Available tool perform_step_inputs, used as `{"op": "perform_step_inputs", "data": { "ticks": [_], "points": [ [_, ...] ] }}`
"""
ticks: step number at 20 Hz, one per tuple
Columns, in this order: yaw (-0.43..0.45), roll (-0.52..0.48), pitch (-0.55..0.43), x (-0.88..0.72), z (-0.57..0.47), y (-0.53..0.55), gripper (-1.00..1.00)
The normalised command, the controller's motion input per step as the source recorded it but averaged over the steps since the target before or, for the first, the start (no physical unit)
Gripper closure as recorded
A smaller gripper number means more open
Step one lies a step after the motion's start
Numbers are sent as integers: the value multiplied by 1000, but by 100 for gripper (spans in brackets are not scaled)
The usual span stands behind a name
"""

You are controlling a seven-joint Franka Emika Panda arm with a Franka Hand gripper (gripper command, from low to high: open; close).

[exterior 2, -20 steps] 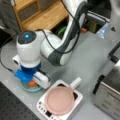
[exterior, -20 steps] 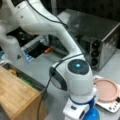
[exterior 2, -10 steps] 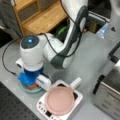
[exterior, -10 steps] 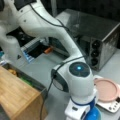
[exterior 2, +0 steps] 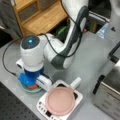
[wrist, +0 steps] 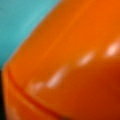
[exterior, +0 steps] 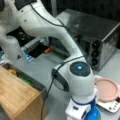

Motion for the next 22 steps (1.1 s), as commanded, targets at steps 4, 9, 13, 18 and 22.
{"op": "perform_step_inputs", "data": {
  "ticks": [4,9,13,18,22],
  "points": [
    [-47,-7,101,-130,315,57,100],
    [-63,-30,132,-90,258,70,100],
    [-91,-37,116,-14,211,184,100],
    [-81,-49,87,2,143,350,100],
    [-74,-101,65,-1,91,439,100]
  ]
}}
